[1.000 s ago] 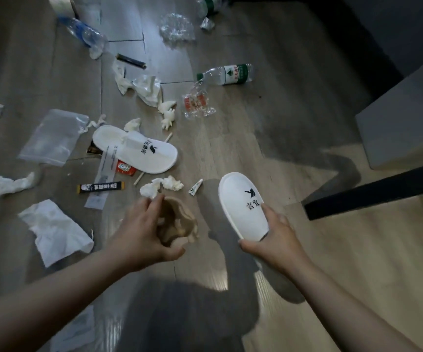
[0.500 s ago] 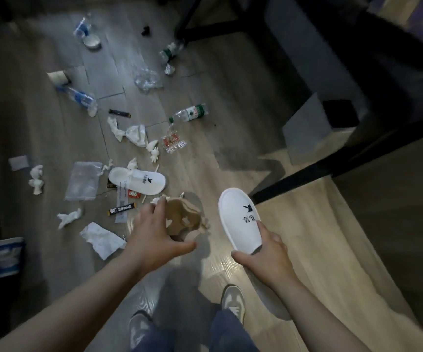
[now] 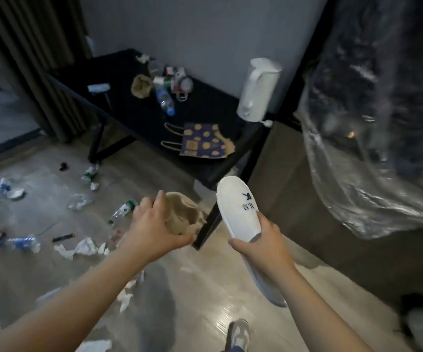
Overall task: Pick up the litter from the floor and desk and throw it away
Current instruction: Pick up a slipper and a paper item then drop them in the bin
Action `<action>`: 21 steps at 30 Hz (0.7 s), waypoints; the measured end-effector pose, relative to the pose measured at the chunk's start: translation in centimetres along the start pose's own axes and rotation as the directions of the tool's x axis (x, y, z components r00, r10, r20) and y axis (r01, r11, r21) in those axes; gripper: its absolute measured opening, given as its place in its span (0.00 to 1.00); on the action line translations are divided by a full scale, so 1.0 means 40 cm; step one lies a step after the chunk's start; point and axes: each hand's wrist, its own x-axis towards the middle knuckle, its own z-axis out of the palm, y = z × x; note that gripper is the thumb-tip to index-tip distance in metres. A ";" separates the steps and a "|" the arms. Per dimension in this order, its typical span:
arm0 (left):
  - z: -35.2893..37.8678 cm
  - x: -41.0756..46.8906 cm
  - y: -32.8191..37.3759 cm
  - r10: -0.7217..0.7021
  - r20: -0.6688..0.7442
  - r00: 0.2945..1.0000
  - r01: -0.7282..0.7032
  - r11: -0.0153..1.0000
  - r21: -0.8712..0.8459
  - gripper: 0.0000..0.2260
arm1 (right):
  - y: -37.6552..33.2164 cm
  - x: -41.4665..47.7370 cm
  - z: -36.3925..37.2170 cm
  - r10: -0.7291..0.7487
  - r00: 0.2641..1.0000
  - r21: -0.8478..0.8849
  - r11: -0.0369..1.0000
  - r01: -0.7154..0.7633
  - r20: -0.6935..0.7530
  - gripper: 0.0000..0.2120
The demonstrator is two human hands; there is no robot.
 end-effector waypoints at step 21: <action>0.275 -0.758 1.373 0.926 0.128 0.355 -0.879 0.377 -0.290 0.56 | 0.620 -1.141 -1.001 0.390 0.407 0.403 0.913 -0.057 -0.826 0.28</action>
